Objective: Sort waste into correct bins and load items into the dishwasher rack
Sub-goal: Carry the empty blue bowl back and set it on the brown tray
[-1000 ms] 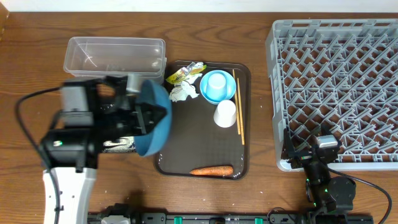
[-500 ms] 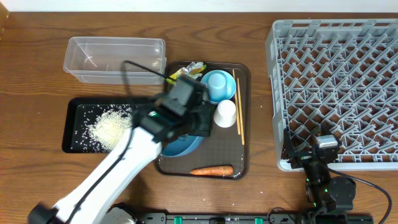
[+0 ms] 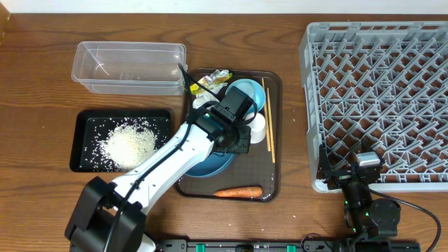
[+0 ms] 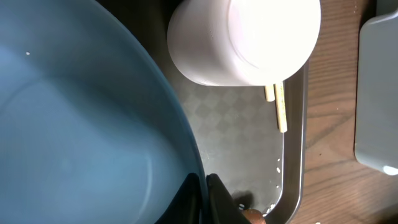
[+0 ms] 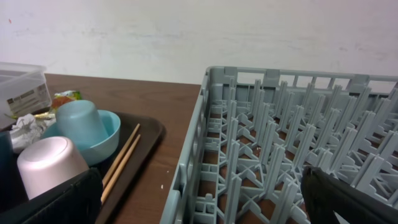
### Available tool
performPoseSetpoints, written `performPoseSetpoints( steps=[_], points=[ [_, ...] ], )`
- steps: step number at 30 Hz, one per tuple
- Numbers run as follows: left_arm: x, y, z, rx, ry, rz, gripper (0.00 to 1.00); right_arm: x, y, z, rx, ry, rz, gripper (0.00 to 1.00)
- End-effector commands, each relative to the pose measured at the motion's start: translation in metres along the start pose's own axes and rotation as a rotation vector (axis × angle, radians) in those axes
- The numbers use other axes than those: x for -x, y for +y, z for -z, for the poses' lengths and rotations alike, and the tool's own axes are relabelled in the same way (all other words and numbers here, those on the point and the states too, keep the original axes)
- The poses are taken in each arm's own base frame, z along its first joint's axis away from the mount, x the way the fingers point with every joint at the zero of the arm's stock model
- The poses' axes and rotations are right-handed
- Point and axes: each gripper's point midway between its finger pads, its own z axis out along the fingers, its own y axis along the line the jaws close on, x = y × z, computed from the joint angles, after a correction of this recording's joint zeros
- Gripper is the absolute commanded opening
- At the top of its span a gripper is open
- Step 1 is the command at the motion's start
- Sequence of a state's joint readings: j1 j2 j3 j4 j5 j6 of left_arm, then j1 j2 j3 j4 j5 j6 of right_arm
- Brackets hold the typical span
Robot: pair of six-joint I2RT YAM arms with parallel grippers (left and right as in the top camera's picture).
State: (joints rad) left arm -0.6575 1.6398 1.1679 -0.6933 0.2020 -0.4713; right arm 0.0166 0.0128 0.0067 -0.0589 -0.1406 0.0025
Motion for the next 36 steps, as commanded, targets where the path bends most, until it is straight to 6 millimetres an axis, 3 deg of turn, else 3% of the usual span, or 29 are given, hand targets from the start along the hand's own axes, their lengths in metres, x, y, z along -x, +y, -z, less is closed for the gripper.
performPoseSetpoints(
  steps=[1,3,7,14,21,26,31,36],
  points=[
    [0.011,0.000,0.003,0.015,-0.030,0.025,0.16,-0.001,-0.003,0.000,-0.013,0.003,0.010,0.99],
    [0.011,0.000,0.003,0.015,-0.031,0.024,0.36,-0.001,-0.003,0.000,-0.013,0.003,0.010,0.99],
    [0.013,-0.002,0.006,0.008,-0.044,0.007,0.50,-0.001,-0.003,0.000,-0.013,0.003,0.010,0.99],
    [0.023,-0.012,0.033,-0.027,-0.106,-0.044,0.52,-0.001,-0.003,0.000,-0.013,0.003,0.010,0.99],
    [0.010,-0.009,0.057,-0.025,-0.103,-0.062,0.52,-0.001,-0.003,0.000,-0.013,0.003,0.010,0.99],
    [-0.019,-0.002,0.056,0.001,0.008,-0.058,0.50,-0.001,-0.003,0.000,-0.013,0.003,0.010,0.99],
    [-0.056,-0.021,0.045,-0.024,0.104,-0.210,0.48,-0.001,-0.003,0.000,-0.013,0.003,0.010,0.99],
    [-0.079,-0.035,0.032,0.037,0.120,-0.373,0.49,-0.001,-0.003,0.000,-0.013,0.003,0.010,0.99]
  ],
)
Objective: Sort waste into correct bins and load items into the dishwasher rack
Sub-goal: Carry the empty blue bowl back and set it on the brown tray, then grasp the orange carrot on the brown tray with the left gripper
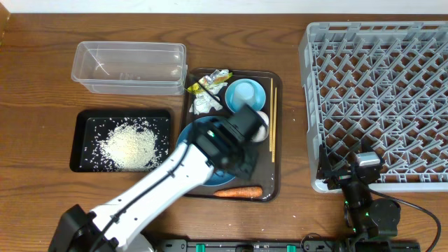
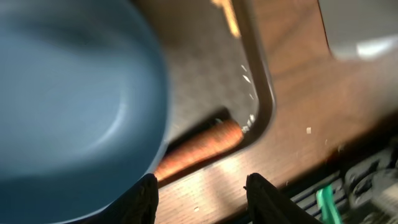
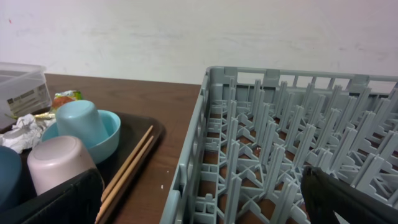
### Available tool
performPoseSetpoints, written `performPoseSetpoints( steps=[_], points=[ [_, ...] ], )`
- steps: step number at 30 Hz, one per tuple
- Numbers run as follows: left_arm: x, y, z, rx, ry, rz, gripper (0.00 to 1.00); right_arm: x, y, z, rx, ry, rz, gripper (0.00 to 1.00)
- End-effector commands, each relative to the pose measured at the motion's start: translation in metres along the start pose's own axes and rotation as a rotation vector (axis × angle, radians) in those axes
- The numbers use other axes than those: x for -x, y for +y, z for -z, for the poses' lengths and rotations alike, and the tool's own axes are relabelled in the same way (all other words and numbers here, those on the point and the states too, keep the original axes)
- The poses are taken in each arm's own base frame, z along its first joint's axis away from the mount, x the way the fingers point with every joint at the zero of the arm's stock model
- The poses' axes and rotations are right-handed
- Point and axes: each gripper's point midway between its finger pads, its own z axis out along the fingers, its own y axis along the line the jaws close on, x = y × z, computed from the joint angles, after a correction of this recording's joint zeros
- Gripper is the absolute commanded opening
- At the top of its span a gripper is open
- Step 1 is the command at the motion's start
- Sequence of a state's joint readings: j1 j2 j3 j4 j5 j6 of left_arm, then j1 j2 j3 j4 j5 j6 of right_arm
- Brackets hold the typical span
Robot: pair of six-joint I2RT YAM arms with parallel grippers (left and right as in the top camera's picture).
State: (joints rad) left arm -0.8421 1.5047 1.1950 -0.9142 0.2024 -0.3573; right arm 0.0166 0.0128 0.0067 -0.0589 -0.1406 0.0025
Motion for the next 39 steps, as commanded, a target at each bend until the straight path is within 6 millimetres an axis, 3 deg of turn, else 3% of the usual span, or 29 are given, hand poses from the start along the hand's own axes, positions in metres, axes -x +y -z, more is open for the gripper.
performPoseSetpoints(
  steps=[1,4,10,16,22,28,33,39],
  points=[
    [-0.013,-0.007,-0.014,0.045,0.036,-0.099,0.49,-0.001,-0.003,0.000,-0.013,0.003,0.010,0.99],
    [-0.021,-0.014,-0.025,0.056,0.070,-0.049,0.49,-0.001,-0.003,0.000,-0.013,0.003,0.010,0.99],
    [-0.029,-0.011,-0.048,0.122,0.119,0.390,0.49,-0.001,-0.003,0.000,-0.013,0.003,0.010,0.99],
    [-0.027,0.005,-0.061,0.230,0.075,0.669,0.52,-0.001,-0.003,0.000,-0.013,0.003,0.010,0.99],
    [-0.035,0.010,-0.067,0.273,0.087,0.807,0.53,-0.001,-0.003,0.000,-0.013,0.003,0.010,0.99],
    [-0.058,0.026,-0.080,0.341,0.091,1.025,0.55,-0.001,-0.003,0.000,-0.013,0.003,0.010,0.99],
    [-0.063,0.029,-0.092,0.327,0.084,1.043,0.57,-0.001,-0.003,0.000,-0.013,0.003,0.010,0.99],
    [-0.061,0.020,-0.095,0.285,0.098,1.140,0.57,-0.001,-0.003,0.000,-0.013,0.003,0.010,0.99]
  ],
)
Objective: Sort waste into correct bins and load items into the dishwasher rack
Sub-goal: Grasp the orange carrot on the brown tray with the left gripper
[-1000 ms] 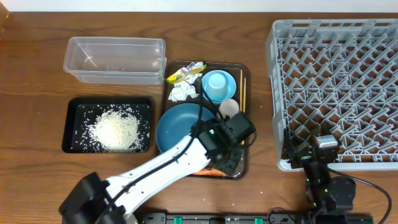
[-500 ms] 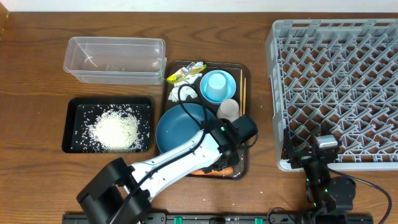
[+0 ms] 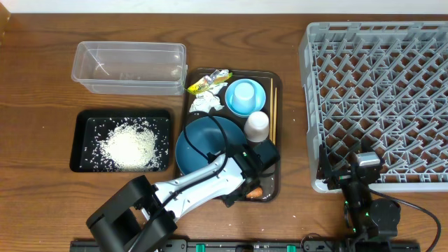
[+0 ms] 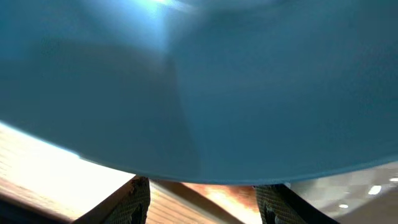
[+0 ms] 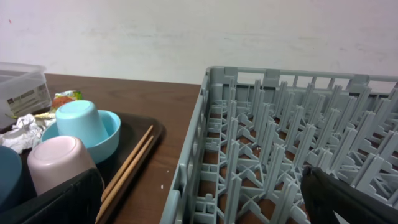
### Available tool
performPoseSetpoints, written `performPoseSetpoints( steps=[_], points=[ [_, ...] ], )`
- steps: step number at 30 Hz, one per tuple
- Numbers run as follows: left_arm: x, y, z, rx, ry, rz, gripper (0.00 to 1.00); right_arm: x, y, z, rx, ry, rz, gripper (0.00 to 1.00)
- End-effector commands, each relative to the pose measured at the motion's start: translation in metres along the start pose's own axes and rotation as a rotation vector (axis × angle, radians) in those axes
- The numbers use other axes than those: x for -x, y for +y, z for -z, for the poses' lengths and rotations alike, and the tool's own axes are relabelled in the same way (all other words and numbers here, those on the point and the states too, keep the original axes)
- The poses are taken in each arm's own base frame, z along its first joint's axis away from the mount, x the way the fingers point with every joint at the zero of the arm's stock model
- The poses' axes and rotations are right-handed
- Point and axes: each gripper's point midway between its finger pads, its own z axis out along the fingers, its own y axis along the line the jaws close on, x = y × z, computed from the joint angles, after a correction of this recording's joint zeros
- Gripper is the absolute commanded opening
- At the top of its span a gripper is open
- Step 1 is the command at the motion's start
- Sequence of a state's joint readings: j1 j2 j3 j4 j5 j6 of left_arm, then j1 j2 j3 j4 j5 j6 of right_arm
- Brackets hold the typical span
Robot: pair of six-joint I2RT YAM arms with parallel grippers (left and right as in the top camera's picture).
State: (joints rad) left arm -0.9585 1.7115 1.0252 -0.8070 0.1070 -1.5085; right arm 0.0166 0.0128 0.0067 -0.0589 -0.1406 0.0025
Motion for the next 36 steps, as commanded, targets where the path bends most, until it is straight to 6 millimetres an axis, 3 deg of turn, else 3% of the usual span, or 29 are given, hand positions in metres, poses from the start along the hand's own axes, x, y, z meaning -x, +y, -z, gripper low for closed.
performPoseSetpoints(
  steps=[1,7,16,28,36],
  points=[
    [-0.006,-0.003,-0.003,-0.009,0.032,0.088,0.57,-0.001,-0.003,0.000,-0.013,0.003,0.010,0.99],
    [-0.015,-0.009,-0.003,-0.027,0.082,0.140,0.57,-0.001,-0.003,0.000,-0.013,0.003,0.010,0.99],
    [-0.011,-0.015,-0.005,-0.057,0.065,0.188,0.57,-0.001,-0.003,0.000,-0.013,0.003,0.010,0.99],
    [-0.014,-0.005,-0.030,-0.072,0.068,0.212,0.57,-0.001,-0.003,0.000,-0.013,0.003,0.010,0.99],
    [-0.015,-0.005,-0.029,-0.075,0.070,0.185,0.48,-0.001,-0.003,0.000,-0.013,0.003,0.010,0.99]
  ],
)
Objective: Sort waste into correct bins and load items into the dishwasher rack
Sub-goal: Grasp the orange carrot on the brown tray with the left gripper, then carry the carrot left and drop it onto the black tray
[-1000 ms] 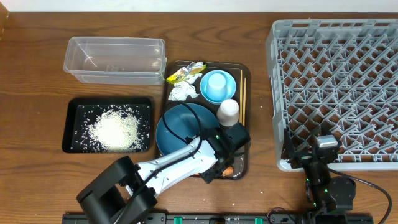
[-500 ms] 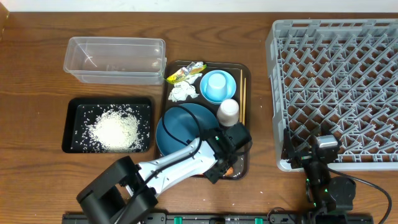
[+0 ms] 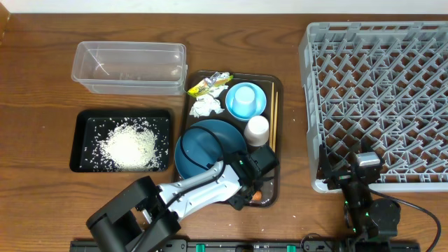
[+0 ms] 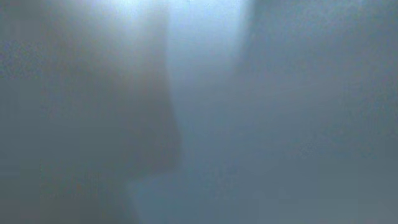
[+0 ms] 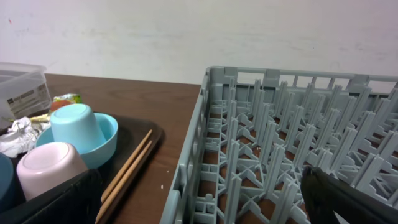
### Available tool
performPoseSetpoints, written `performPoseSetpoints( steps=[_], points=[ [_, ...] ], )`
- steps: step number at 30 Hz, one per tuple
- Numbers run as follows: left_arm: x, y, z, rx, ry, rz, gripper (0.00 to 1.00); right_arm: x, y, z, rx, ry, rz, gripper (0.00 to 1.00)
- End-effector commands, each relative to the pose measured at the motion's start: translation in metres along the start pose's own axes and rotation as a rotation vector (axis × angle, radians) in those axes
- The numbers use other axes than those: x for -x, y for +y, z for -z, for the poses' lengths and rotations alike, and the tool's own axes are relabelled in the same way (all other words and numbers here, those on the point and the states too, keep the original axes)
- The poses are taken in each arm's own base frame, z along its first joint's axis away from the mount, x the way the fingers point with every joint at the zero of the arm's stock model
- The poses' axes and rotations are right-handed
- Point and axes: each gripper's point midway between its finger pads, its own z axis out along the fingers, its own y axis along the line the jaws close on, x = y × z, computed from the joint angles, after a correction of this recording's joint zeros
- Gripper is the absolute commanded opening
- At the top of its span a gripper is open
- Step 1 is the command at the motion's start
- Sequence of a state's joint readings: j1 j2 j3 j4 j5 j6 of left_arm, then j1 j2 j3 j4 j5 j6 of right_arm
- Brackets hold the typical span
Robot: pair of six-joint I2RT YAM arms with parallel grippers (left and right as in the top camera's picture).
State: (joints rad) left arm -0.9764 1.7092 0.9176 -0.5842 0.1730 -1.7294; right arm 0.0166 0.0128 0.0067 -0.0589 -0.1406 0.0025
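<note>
On the dark tray [image 3: 278,105] lie a dark blue bowl [image 3: 206,148], a light blue cup [image 3: 245,101] standing in a small blue bowl, a white cup [image 3: 257,129], chopsticks [image 3: 273,115] and wrappers [image 3: 208,83]. My left gripper [image 3: 256,170] sits low at the tray's front right corner, against the dark bowl; a bit of carrot [image 3: 257,195] shows beside it. In the left wrist view the bowl [image 4: 199,112] fills everything as a blue blur and hides the fingers. My right gripper [image 3: 355,176] rests open at the grey rack's [image 3: 378,84] front edge.
A clear plastic bin [image 3: 129,66] stands at the back left. A black tray with rice [image 3: 120,140] lies in front of it. The right wrist view shows the rack [image 5: 280,143], the cups [image 5: 78,127] and the chopsticks [image 5: 127,165].
The left wrist camera has come closer to the dark blue bowl; the carrot and fingers no longer show in it. The bowl and cups have shifted slightly on the tray. The right arm is unmoved.
My left gripper was shut at the dark bowl's rim beside the white cup. Then it was open near the bowl's front edge with the carrot in view. Then it was low at the tray's front right corner, and now it is pressed close to the bowl.
</note>
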Motion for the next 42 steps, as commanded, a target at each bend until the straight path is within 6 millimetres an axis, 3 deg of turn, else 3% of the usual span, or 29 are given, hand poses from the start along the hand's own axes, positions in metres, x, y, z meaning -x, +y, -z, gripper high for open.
performPoseSetpoints(
  steps=[1,3,8,12,23,34,38,42],
  points=[
    [0.003,0.010,-0.006,0.031,-0.009,-0.007,0.45,-0.001,-0.003,0.000,-0.013,0.003,0.010,0.99],
    [0.001,0.008,-0.004,0.019,-0.005,-0.010,0.39,-0.001,-0.003,0.000,-0.013,0.003,0.010,0.99],
    [-0.003,-0.005,0.009,-0.037,0.005,-0.068,0.36,-0.001,-0.003,0.000,-0.013,0.003,0.010,0.99],
    [-0.005,-0.012,0.017,-0.068,0.008,-0.087,0.22,-0.001,-0.003,0.000,-0.013,0.003,0.010,0.99],
    [-0.018,-0.012,0.025,-0.084,0.081,-0.102,0.21,-0.001,-0.003,0.000,-0.013,0.003,0.010,0.99],
    [-0.029,-0.028,0.083,-0.280,0.112,-0.168,0.21,-0.001,-0.003,0.000,-0.013,0.003,0.010,0.99],
    [0.004,-0.035,0.111,-0.382,-0.058,-0.191,0.22,-0.001,-0.003,0.000,-0.013,0.003,0.010,0.99],
    [0.063,-0.021,0.131,-0.375,-0.275,-0.074,0.22,-0.001,-0.003,0.000,-0.013,0.003,0.010,0.99]
  ],
)
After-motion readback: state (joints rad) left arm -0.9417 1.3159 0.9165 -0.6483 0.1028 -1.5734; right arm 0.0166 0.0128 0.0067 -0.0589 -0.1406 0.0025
